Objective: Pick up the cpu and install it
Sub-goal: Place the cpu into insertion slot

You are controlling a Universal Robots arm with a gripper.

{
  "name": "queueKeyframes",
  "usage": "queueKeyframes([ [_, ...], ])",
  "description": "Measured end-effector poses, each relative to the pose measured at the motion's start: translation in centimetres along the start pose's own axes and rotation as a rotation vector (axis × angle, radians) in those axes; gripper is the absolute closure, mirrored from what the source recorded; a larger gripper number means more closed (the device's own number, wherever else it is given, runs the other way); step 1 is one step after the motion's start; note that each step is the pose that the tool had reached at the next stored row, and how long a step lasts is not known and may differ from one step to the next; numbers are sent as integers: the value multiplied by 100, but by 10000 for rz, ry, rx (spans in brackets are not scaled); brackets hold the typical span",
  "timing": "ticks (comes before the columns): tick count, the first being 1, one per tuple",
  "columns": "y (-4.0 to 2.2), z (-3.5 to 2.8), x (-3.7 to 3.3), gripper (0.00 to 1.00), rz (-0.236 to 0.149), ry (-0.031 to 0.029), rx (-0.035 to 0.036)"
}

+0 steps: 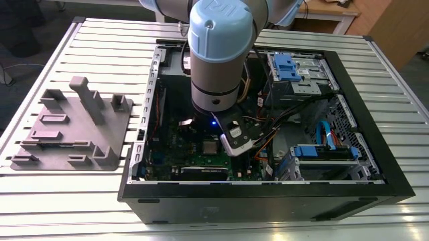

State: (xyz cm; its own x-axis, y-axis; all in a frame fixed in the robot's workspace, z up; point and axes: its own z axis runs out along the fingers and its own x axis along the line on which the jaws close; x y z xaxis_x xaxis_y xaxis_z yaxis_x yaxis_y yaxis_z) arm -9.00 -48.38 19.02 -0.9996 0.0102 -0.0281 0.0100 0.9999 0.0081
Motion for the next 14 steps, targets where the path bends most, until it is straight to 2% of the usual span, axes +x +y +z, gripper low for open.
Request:
queueKeyframes([
  [14,6,8,-18,53,-1,0,0],
])
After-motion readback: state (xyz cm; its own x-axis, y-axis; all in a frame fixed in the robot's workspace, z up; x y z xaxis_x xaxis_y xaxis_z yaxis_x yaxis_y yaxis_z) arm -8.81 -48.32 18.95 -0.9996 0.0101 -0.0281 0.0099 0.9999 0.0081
